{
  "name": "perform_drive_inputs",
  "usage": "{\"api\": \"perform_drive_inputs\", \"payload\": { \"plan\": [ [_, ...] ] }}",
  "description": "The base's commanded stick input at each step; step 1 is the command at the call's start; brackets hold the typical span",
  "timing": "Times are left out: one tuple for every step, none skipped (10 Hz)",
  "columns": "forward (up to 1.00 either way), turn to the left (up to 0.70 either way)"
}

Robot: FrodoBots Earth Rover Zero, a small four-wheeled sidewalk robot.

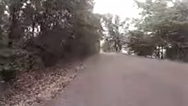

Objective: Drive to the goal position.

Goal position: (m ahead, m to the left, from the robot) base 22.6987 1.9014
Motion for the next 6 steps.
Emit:
{"api": "perform_drive_inputs", "payload": {
  "plan": [
    [0.70,-0.01],
    [0.70,-0.01],
    [0.70,-0.01],
    [0.70,-0.01],
    [0.70,-0.01],
    [0.70,-0.01]
  ]
}}
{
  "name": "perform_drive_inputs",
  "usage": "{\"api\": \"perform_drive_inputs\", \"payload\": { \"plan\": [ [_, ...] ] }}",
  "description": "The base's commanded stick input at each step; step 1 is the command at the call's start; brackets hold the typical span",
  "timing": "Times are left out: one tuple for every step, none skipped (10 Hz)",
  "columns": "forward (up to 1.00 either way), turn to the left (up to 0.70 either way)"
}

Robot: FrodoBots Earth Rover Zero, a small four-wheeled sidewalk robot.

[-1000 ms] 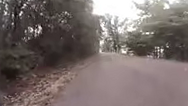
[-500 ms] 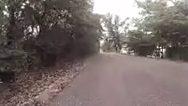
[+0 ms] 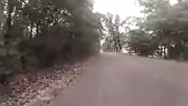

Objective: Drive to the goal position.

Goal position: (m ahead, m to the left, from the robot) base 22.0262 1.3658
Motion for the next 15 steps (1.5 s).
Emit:
{"api": "perform_drive_inputs", "payload": {
  "plan": [
    [0.70,-0.01],
    [0.70,-0.01],
    [0.70,-0.01],
    [0.70,-0.01],
    [0.70,-0.01],
    [0.70,-0.04],
    [0.70,-0.03],
    [0.70,-0.02],
    [0.70,-0.01],
    [0.70,-0.01],
    [0.70,-0.01],
    [0.70,-0.01],
    [0.70,-0.08],
    [0.70,-0.14],
    [0.70,-0.21]
  ]
}}
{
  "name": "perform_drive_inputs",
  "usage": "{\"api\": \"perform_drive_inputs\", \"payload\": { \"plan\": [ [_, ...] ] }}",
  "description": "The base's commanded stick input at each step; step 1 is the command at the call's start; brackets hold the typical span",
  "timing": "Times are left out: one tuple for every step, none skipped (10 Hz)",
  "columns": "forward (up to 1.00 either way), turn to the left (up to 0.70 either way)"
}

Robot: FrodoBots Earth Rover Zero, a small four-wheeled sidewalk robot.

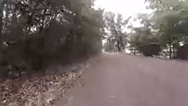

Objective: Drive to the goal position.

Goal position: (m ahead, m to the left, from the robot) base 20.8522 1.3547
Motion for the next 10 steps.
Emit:
{"api": "perform_drive_inputs", "payload": {
  "plan": [
    [0.70,-0.12],
    [0.70,-0.01],
    [0.70,-0.01],
    [0.70,-0.01],
    [0.70,-0.01],
    [0.70,-0.01],
    [0.70,-0.01],
    [0.70,-0.01],
    [0.70,-0.01],
    [0.70,-0.01]
  ]
}}
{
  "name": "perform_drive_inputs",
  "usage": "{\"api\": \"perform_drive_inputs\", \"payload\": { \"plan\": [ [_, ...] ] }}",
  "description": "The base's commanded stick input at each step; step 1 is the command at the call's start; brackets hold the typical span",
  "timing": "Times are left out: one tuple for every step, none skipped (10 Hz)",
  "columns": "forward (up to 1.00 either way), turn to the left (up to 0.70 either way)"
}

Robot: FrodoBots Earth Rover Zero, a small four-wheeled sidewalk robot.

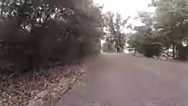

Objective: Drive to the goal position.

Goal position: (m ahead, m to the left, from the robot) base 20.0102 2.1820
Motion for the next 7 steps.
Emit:
{"api": "perform_drive_inputs", "payload": {
  "plan": [
    [0.70,-0.01],
    [0.70,-0.01],
    [0.70,-0.01],
    [0.70,-0.01],
    [0.70,-0.01],
    [0.70,-0.01],
    [0.70,-0.01]
  ]
}}
